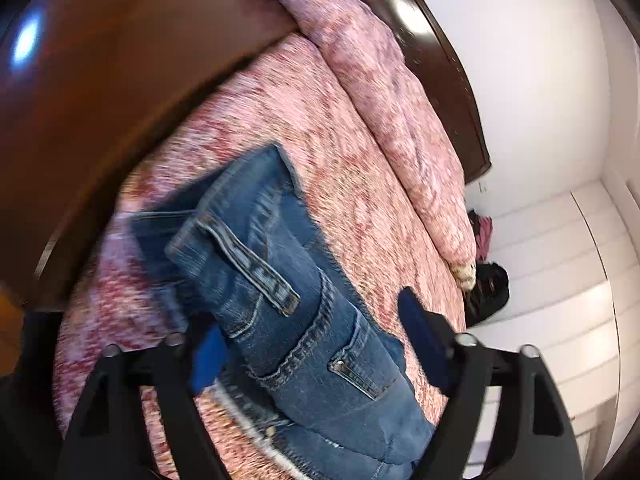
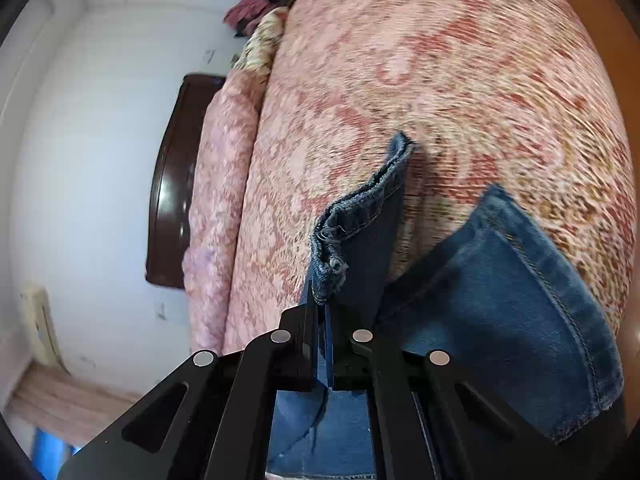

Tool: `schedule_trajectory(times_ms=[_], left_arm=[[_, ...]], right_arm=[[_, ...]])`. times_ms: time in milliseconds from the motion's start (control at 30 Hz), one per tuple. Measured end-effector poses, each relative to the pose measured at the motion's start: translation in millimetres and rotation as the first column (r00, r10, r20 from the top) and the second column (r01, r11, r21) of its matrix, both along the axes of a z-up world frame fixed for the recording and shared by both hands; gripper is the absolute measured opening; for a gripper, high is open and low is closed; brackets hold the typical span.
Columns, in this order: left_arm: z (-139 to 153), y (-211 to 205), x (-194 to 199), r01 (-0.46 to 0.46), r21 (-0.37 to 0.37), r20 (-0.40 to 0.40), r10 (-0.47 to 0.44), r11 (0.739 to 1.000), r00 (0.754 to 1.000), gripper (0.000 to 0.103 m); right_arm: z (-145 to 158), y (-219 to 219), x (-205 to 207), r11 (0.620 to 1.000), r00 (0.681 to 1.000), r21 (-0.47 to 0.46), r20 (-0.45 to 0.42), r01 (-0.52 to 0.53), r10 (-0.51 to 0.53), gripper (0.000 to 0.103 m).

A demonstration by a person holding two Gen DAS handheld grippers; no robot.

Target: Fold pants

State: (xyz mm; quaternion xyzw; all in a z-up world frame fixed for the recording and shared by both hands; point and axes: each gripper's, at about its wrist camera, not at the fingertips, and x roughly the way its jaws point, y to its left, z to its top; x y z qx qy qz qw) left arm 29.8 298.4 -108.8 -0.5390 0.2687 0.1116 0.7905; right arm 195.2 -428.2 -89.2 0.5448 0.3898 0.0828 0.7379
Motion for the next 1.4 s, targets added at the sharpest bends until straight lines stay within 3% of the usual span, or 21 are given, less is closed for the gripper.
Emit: schedule_trajectory(times_ms=[167,300,367,400,433,467,500,567,633,700,800,900,967,1033,1100,1167,1233,1300,1400], left_arm=[[-17,-13,29,0.083,-0.038,-0.074,-0.085,0.996,0.994,0.071],[-26,-20,36,0.099,-0.042,-0.102,-0.102,0.994,0.989,0.084],[-26,-22,42,0.110,-0.024,-0.108,-0.112,0.994,0.988,0.085],[-26,-21,44,0.114,-0.015,-0.115,-0.115,0.993,0.987,0.084],[-26,-19,44,0.115,-0.014,-0.116,-0.116,0.993,0.986,0.084],[-27,-16,45,0.115,-0.015,-0.120,-0.116,0.993,0.986,0.081],[-27,-14,45,0.112,-0.012,-0.129,-0.113,0.994,0.985,0.075],[-29,-8,47,0.111,-0.025,-0.155,-0.113,0.994,0.981,0.064],[-29,-5,49,0.127,-0.024,-0.178,-0.129,0.992,0.976,0.048],[-26,-3,51,0.145,-0.018,-0.190,-0.146,0.989,0.971,0.040],[-15,7,53,0.135,-0.058,-0.145,-0.142,0.989,0.979,0.018],[0,17,54,0.149,-0.081,-0.107,-0.157,0.986,0.982,0.017],[4,24,51,0.160,-0.095,-0.114,-0.171,0.982,0.979,0.017],[-4,32,43,0.173,-0.125,-0.141,-0.190,0.977,0.972,0.017],[-18,37,37,0.181,-0.133,-0.188,-0.204,0.974,0.961,0.017],[-35,42,33,0.173,-0.124,-0.260,-0.200,0.977,0.945,0.017],[-47,46,31,0.197,-0.103,-0.283,-0.219,0.975,0.934,0.017],[-43,40,35,0.244,-0.026,-0.308,-0.239,0.970,0.921,0.017],[-25,25,48,0.322,0.139,-0.382,-0.249,0.937,0.890,0.017]], right_arm=[[-23,-14,-8,0.996,0.997,0.074,-0.060,0.048,-0.043,0.002],[-31,-17,-9,0.995,0.994,0.080,-0.092,0.067,-0.060,0.006],[-35,-17,-8,0.991,0.996,0.118,-0.076,0.059,-0.050,0.009],[-35,-16,-6,0.994,0.995,0.102,-0.088,0.047,-0.038,0.021],[-36,-13,-1,0.996,0.992,0.078,-0.124,0.033,-0.024,0.051],[-40,-10,3,0.997,0.989,0.077,-0.148,0.032,-0.020,0.063],[-43,-7,7,0.996,0.988,0.082,-0.154,0.036,-0.023,0.064],[-45,-2,15,0.999,0.984,0.042,-0.177,0.018,-0.010,0.059],[-44,3,24,1.000,0.983,0.011,-0.183,-0.019,0.021,0.011],[-37,7,30,0.999,0.987,0.009,-0.159,-0.038,0.039,0.002],[-2,5,31,0.998,0.999,0.052,-0.006,-0.039,0.040,0.002],[34,-7,20,0.994,0.992,0.107,0.122,-0.023,0.010,0.001],[45,-20,5,0.994,0.989,0.109,0.147,-0.013,-0.003,0.001],[42,-30,-8,0.997,0.992,0.078,0.124,-0.010,0.000,0.001],[25,-35,-23,1.000,0.999,-0.008,0.043,-0.029,0.030,0.001],[-3,-41,-37,0.997,0.997,-0.075,-0.075,-0.034,0.029,0.001],[-29,-38,-43,0.990,0.988,-0.128,-0.146,-0.062,0.044,0.001],[-43,-35,-48,0.989,0.986,-0.131,-0.160,-0.063,0.042,0.001],[-47,-33,-49,0.989,0.988,-0.138,-0.151,-0.056,0.034,0.001]])
